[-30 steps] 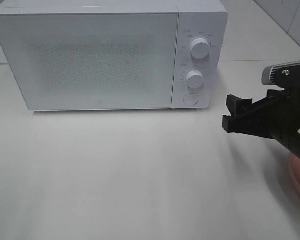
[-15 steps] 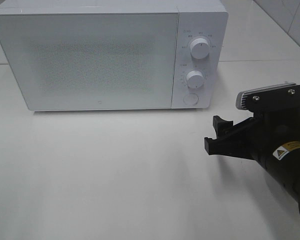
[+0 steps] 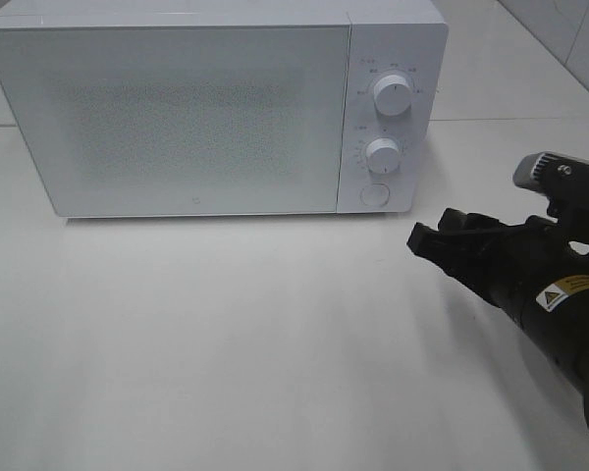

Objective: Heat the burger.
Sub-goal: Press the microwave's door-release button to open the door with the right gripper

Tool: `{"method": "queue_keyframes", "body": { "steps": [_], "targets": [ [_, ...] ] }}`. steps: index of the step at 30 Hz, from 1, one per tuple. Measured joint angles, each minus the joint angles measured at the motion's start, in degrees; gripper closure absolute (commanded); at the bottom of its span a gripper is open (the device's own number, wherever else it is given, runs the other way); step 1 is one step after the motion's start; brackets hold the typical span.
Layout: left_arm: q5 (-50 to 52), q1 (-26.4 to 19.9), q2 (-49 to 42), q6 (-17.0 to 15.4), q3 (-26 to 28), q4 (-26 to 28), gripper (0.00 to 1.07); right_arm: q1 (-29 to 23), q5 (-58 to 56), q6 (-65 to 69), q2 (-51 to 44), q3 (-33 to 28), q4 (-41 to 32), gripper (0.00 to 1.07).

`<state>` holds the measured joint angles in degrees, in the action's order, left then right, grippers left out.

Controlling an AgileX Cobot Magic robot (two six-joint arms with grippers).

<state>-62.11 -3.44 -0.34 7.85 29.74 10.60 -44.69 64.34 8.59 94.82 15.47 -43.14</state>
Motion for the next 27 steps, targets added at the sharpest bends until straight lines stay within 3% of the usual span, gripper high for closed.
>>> {"method": "queue_keyframes", "body": {
  "steps": [5, 14, 21, 27],
  "targets": [
    [0.0, 0.0, 0.0, 0.0, 0.0, 0.0, 0.07, 0.0, 0.4, 15.36, 0.0, 0.0, 0.0, 0.91],
    [0.0, 0.0, 0.0, 0.0, 0.0, 0.0, 0.07, 0.0, 1.32, 45.55, 0.0, 0.0, 0.0, 1.06],
    [0.0, 0.0, 0.0, 0.0, 0.0, 0.0, 0.07, 0.0, 1.49, 60.62, 0.0, 0.0, 0.0, 1.07],
    [0.0, 0.0, 0.0, 0.0, 0.0, 0.0, 0.07, 0.0, 0.8, 63.94, 0.0, 0.0, 0.0, 1.07]
  ]
}}
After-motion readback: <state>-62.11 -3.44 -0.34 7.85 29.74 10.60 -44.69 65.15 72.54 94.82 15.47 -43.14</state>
